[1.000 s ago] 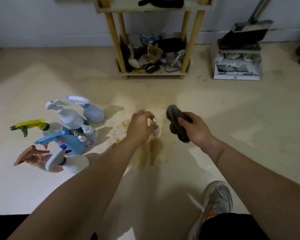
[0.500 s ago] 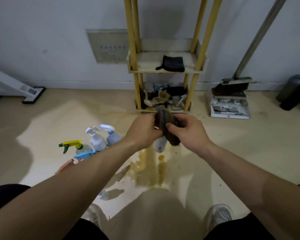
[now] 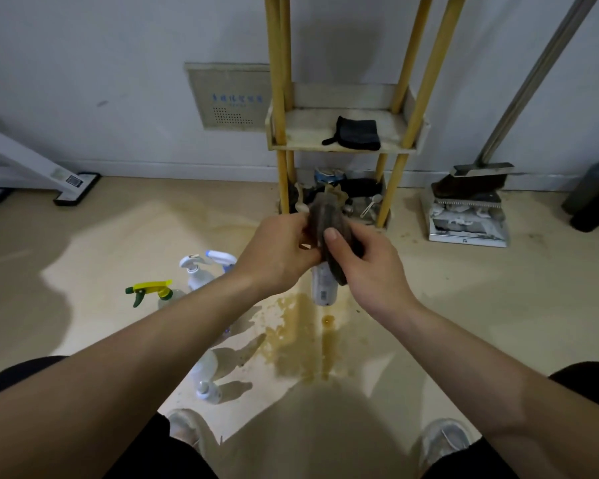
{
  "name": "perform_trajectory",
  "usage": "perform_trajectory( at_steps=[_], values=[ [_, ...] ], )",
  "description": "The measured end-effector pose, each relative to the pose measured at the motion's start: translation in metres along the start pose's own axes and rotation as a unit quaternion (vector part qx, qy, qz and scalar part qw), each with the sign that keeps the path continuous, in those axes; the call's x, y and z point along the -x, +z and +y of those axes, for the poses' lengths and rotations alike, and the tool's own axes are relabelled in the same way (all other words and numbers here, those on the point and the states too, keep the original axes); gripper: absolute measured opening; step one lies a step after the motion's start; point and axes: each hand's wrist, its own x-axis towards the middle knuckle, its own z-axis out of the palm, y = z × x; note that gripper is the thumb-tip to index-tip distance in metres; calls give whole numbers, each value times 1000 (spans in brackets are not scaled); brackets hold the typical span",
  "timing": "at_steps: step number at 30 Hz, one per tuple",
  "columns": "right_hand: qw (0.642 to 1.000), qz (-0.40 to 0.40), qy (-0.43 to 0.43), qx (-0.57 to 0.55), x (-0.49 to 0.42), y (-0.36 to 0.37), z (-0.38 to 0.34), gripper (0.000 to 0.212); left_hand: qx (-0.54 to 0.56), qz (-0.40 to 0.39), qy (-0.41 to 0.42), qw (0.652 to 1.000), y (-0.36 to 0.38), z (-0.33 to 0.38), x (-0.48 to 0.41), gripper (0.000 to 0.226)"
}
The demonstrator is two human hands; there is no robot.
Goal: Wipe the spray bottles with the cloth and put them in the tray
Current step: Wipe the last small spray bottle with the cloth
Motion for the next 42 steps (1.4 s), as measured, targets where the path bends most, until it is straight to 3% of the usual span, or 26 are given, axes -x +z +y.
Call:
perform_trajectory(
  at_steps=[4,8,11,14,18,22,27,30,36,42],
  values=[
    [1000,-27,-1,-3,-16,-9,8,21,50,8,-8,999,5,-2,-4,15],
    [997,-39,62,-35,-34,-25,19,12,125,9,-38,991,4,-7,-10,17],
    [984,-27,137,-109,-39,-26,21,19,214,15,-68,974,2,-4,-15,19],
    [971,-66,187,-132,-38,-17,22,26,269,29,-105,957,1,-4,-19,21],
    [982,-103,126,-94,-33,-9,21,28,294,58,-150,942,2,-10,-23,21],
    [989,-130,67,-27,-28,-11,20,61,355,74,-192,912,8,-10,-25,23],
    [982,-102,133,-92,-30,-12,17,23,391,44,-254,884,11,-9,-22,36],
    [969,-117,183,-117,-32,-19,12,29,401,55,-273,873,10,-8,-19,40],
    [960,-128,182,-168,-22,-16,11,25,415,84,-296,856,11,-7,-13,32],
    [913,-102,282,-276,-27,-22,16,29,415,-38,-261,871,-7,-6,-14,24]
  ],
)
